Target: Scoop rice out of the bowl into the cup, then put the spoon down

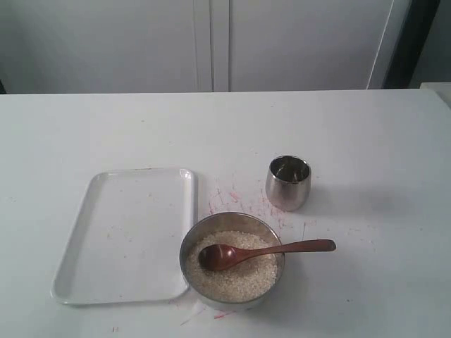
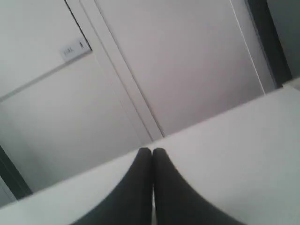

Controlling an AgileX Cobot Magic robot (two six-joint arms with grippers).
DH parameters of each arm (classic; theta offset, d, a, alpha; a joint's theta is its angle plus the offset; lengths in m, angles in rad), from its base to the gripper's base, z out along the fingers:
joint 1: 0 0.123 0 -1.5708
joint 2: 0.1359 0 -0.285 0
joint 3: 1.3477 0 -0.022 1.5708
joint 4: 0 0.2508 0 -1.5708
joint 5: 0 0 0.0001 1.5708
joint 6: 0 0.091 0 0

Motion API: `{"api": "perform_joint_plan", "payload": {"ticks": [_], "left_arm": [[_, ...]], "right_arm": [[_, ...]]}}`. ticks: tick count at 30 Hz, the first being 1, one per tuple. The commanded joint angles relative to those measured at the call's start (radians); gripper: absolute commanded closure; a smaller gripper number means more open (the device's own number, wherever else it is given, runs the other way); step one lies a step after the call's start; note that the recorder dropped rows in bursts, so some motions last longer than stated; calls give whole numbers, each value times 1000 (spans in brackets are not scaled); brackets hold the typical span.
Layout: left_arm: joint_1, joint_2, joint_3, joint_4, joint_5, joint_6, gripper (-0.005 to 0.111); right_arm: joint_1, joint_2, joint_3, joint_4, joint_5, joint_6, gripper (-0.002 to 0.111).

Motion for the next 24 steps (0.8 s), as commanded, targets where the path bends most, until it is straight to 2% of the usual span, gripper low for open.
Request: {"api": "perform_joint_plan", "payload": {"ticks": [1, 3, 6, 9, 16, 21, 24], "left_arm": [[-5, -4, -7, -5, 0, -1, 92], [-5, -4, -7, -5, 0, -1, 92], [-5, -4, -7, -5, 0, -1, 92], [-5, -4, -7, -5, 0, -1, 92], [-5, -4, -7, -5, 0, -1, 92], [-5, -4, -7, -5, 0, -1, 92], [-5, -4, -7, -5, 0, -1, 92]], "right_arm": [[2, -5, 1, -2, -233, 26, 108], [2, -5, 1, -2, -352, 43, 108], [2, -5, 1, -5, -581, 189, 108], [2, -5, -6, -13, -635, 250, 108], [2, -5, -218, -239, -592, 254, 108], [2, -5, -490, -258, -392, 254, 108], [11, -5, -646, -351, -273, 254, 108]]}}
